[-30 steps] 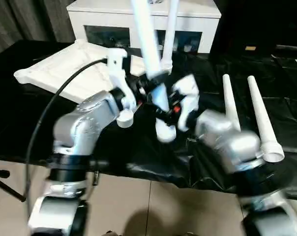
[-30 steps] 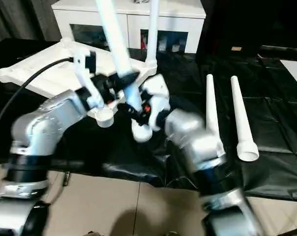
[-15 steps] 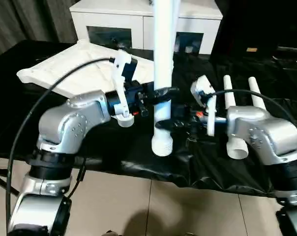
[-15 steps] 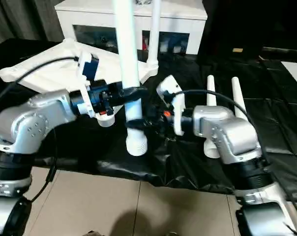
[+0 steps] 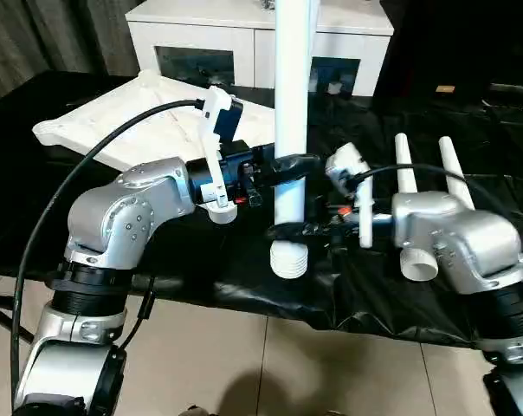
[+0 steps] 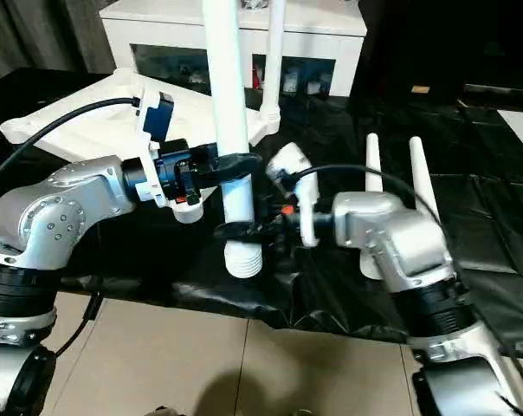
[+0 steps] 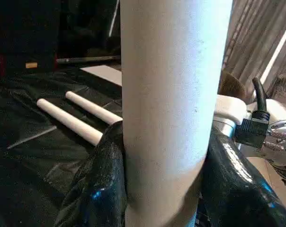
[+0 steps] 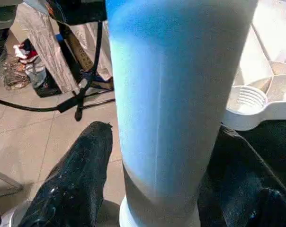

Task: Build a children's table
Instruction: Pick table leg

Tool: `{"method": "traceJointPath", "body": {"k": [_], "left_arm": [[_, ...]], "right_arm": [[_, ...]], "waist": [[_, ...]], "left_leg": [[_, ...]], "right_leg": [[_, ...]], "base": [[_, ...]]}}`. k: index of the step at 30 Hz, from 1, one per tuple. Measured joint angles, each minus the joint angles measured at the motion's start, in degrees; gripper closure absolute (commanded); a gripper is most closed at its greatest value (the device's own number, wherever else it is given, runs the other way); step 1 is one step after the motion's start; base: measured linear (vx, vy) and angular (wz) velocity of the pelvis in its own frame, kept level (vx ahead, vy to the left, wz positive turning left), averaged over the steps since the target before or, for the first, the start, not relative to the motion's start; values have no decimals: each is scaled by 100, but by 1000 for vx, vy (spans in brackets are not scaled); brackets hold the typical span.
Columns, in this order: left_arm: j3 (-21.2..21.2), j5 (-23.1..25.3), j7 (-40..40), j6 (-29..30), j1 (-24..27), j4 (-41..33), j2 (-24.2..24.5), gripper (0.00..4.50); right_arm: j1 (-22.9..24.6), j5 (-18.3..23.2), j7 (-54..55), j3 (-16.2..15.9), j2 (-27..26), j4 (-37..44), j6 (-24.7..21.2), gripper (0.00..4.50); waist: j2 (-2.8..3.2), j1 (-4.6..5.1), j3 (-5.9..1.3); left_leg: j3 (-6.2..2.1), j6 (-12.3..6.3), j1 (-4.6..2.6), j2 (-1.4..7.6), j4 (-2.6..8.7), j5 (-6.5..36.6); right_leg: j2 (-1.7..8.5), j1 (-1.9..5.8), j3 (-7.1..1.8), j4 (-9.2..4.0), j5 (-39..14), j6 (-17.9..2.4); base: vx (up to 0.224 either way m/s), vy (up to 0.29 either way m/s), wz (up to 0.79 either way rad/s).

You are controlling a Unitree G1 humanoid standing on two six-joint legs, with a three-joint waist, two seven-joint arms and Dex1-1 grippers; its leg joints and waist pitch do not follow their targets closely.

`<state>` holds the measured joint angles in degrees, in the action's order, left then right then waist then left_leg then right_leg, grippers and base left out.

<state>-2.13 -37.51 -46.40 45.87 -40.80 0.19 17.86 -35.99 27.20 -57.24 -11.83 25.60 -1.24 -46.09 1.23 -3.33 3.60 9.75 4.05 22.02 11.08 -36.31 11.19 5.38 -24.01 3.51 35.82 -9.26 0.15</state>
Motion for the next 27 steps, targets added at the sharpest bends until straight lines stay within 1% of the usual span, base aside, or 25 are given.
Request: {"method": "traceJointPath", "body": {"k": [1, 2, 4, 6, 8, 10, 11, 12, 13, 21, 22, 23, 25, 26, 27], "left_arm": [[0, 0, -13, 0, 0, 0, 0, 267], [0, 0, -21, 0, 0, 0, 1, 267], [0, 0, -29, 0, 0, 0, 5, 267], [0, 0, -33, 0, 0, 0, 10, 267], [0, 0, -42, 0, 0, 0, 10, 267], [-3, -1, -84, 2, 0, 0, 9, 267], [-4, -2, -91, 3, 0, 0, 9, 267], [-5, -2, -95, 5, 0, 0, 7, 267], [-7, -2, -98, 6, 0, 0, 6, 267], [-34, 12, -20, 19, 0, 12, -40, 267], [-33, 12, 2, 19, 0, 16, -51, 211], [-7, 10, 71, 11, -14, 64, -107, 197], [123, 5, 233, 10, -81, 167, -183, 191], [222, -11, 324, 10, -164, 241, -215, 162], [287, -27, 375, 10, -209, 256, -215, 162]], "right_arm": [[0, 0, -9, -1, 0, 0, 0, 147], [0, -2, -17, -2, 0, 0, 0, 173], [0, -3, -21, -8, 1, 0, 0, 173], [0, -6, -23, -12, 4, 1, 0, 185], [2, -9, -30, -37, 24, 7, 0, 210], [5, -12, -36, -42, 46, 9, -1, 221], [6, -15, -46, -46, 55, 18, -1, 242], [9, -19, -51, -50, 61, 30, -3, 242], [16, -23, -53, -51, 65, 44, -4, 258], [38, -13, -54, -41, 88, 65, -72, 267], [40, -13, -48, -37, 86, 61, -72, 267], [42, -17, -14, -15, 72, 45, -76, 267], [45, -36, 87, 8, 5, 5, -75, 267], [46, -62, 189, 10, -50, -35, -72, 267], [45, -73, 265, 24, -99, -86, -61, 267]], "waist": [[0, -1, 0], [0, 0, 0], [0, -1, 0], [0, 0, 0], [0, -1, 0], [0, 0, 0], [0, 0, 0], [0, 0, 0], [0, 0, 0], [0, -1, 0], [0, -1, 0], [0, -1, 0], [0, -1, 0], [0, -1, 0], [0, 4, 0]], "left_leg": [[0, 0, 0, 0, 0, 0], [0, 0, 0, 0, 0, 0], [0, 0, 0, 0, 0, 0], [0, 0, 0, 0, 0, 0], [0, 0, 0, 0, 0, 0], [0, 0, 0, 0, 0, 0], [0, 0, 0, 0, 0, 0], [0, 0, 0, 0, 0, 0], [0, 0, 0, 0, 0, 0], [-1, 0, 0, 0, 0, 0], [-1, 0, 0, 0, 0, 0], [0, 0, -1, 0, 0, 0], [0, 0, 0, 0, 0, 0], [-1, 0, 0, 0, 0, 0], [-2, 0, -1, 0, 0, 0]], "right_leg": [[0, 0, 0, 0, 0, 0], [0, 0, 0, 0, 0, 0], [0, 0, 0, 0, 0, 0], [0, 0, 0, 1, 0, 0], [0, 0, 0, 1, 0, 0], [0, 0, 0, 0, 0, 0], [0, 0, 0, 1, 0, 0], [0, 0, 0, 1, 0, 0], [0, 0, 0, 1, 0, 0], [0, 0, 0, 1, 0, 0], [0, 0, 0, 1, 0, 0], [0, 1, 0, 1, 0, 0], [0, 0, 1, 2, 0, 0], [-1, 0, 1, 2, 1, -1], [-1, 0, 1, 2, 1, -1]], "base": [[0, 0, 0], [0, 0, 0], [0, 0, 0], [0, 0, 0], [0, 0, 0], [0, 0, 0], [0, 0, 0], [0, 0, 0], [0, 0, 0], [0, 0, 0], [0, 0, 0], [0, 0, 0], [0, 0, 0], [0, 0, 0], [0, 0, 0]]}}
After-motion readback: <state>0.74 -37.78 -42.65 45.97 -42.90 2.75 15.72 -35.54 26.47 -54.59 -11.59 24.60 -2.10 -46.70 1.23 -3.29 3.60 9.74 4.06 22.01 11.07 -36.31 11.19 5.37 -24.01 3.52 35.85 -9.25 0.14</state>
